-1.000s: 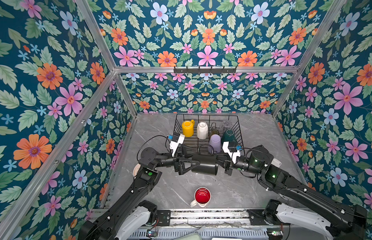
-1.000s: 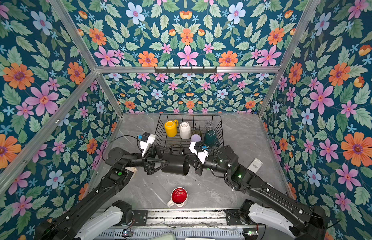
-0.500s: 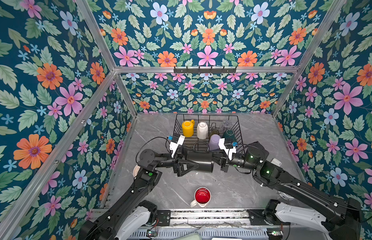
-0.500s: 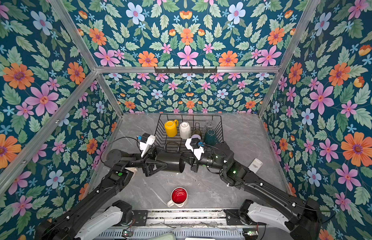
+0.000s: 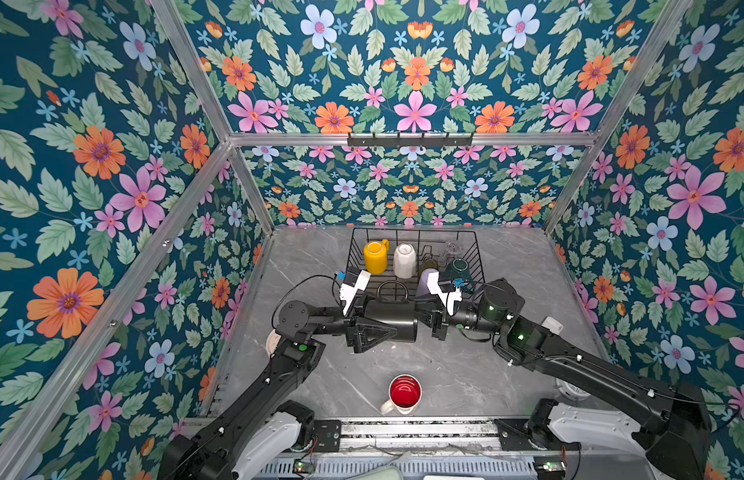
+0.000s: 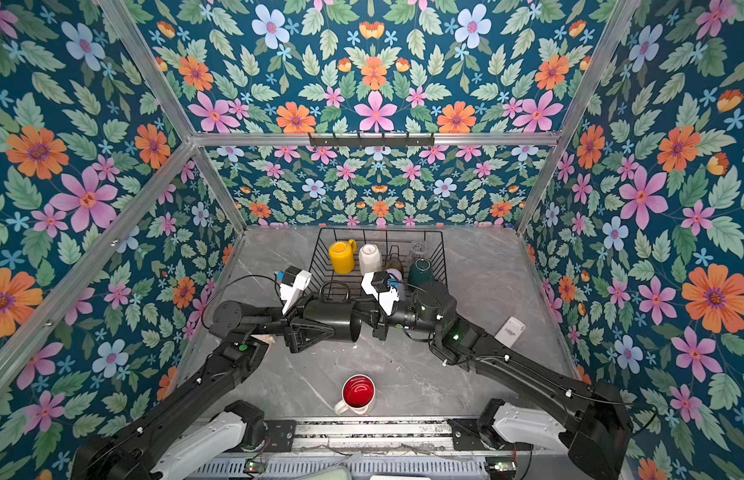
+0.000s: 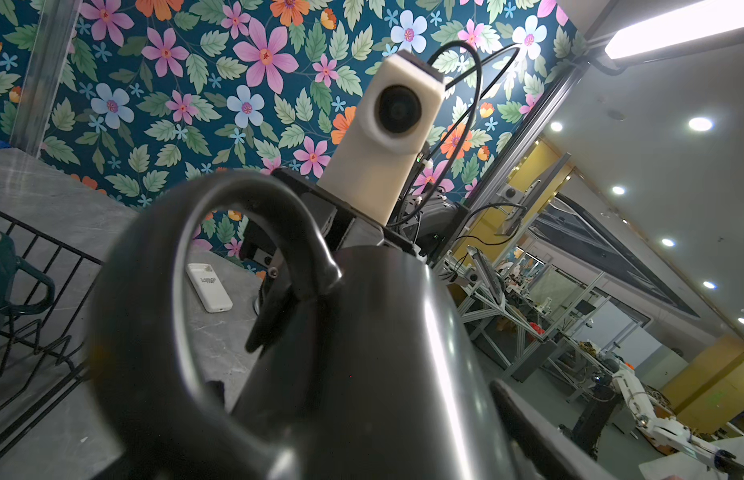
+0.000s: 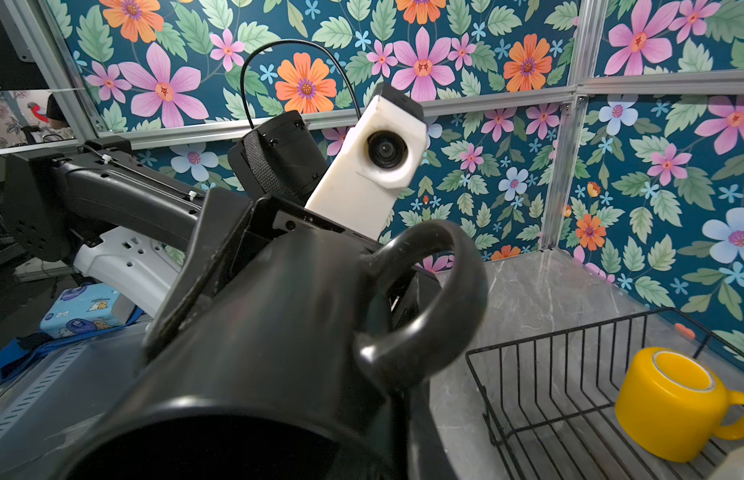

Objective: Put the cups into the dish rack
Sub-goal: 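Close the left gripper on the black mug's base while the right holds it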

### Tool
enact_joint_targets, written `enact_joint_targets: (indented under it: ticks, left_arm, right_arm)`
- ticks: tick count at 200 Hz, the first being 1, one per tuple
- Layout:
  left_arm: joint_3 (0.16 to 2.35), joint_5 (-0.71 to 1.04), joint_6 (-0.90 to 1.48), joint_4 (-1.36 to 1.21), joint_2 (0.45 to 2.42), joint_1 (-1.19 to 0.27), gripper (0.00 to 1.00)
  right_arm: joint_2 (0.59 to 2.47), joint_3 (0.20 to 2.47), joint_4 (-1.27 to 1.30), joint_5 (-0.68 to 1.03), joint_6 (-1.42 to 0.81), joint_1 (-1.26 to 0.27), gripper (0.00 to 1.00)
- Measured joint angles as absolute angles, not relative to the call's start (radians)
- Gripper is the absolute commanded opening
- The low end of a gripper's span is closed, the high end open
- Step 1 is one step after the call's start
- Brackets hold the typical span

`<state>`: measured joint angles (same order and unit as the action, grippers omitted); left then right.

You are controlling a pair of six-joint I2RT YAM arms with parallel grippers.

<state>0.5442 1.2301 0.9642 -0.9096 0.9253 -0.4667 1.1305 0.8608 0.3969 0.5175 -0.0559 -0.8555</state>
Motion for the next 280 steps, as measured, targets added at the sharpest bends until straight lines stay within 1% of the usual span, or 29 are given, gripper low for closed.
enact_joint_targets:
  ticks: [41,64,95,126,144,169,185,200,220,229,246,269,278,280]
  left_arm:
    - [0.539,1.232,0.988,-0.936,0.927,-0.467,0.89]
    - [0.539,1.232,0.995,-0.950,0.929,-0.467,0.89]
    - [0.532,1.240,1.019,-0.984,0.929,-0.467,0.93]
    - [0.525,1.246,1.056,-1.036,0.933,-0.467,0.94]
    - [0.523,1.250,1.076,-1.066,0.943,-0.467,0.92]
    - [0.520,1.251,1.117,-1.111,0.962,-0.467,0.87]
    - [0.514,1.252,1.150,-1.157,0.976,-0.466,0.81]
    - [0.509,1.251,1.184,-1.206,0.992,-0.466,0.72]
    - [0.504,1.253,1.236,-1.277,1.016,-0.465,0.63]
    - [0.503,1.255,1.259,-1.311,1.028,-0.465,0.55]
    - [0.503,1.255,1.308,-1.373,1.053,-0.464,0.34]
    - [0.503,1.257,1.355,-1.440,1.077,-0.463,0.10]
    - [0.503,1.257,1.365,-1.453,1.082,-0.463,0.01]
    - [0.503,1.257,1.368,-1.456,1.083,-0.463,0.00]
  right_arm:
    - [1.150,0.861,0.408,0.524,-0.064,-0.855,0.00]
    - [1.157,0.863,0.423,0.524,-0.067,-0.855,0.00]
    - [1.157,0.867,0.432,0.520,-0.067,-0.856,0.00]
    - [1.157,0.870,0.438,0.521,-0.067,-0.856,0.00]
    - [1.162,0.873,0.440,0.524,-0.067,-0.856,0.00]
    - [1.174,0.881,0.445,0.534,-0.068,-0.856,0.00]
    - [1.179,0.882,0.451,0.541,-0.069,-0.856,0.00]
    - [1.180,0.883,0.453,0.540,-0.074,-0.856,0.00]
    - [1.181,0.883,0.453,0.538,-0.082,-0.856,0.00]
    - [1.182,0.883,0.455,0.538,-0.087,-0.855,0.00]
    - [1.183,0.883,0.461,0.535,-0.102,-0.855,0.00]
    - [1.182,0.883,0.464,0.525,-0.111,-0.855,0.00]
    - [1.179,0.882,0.464,0.522,-0.115,-0.854,0.07]
    - [1.179,0.882,0.464,0.522,-0.117,-0.853,0.09]
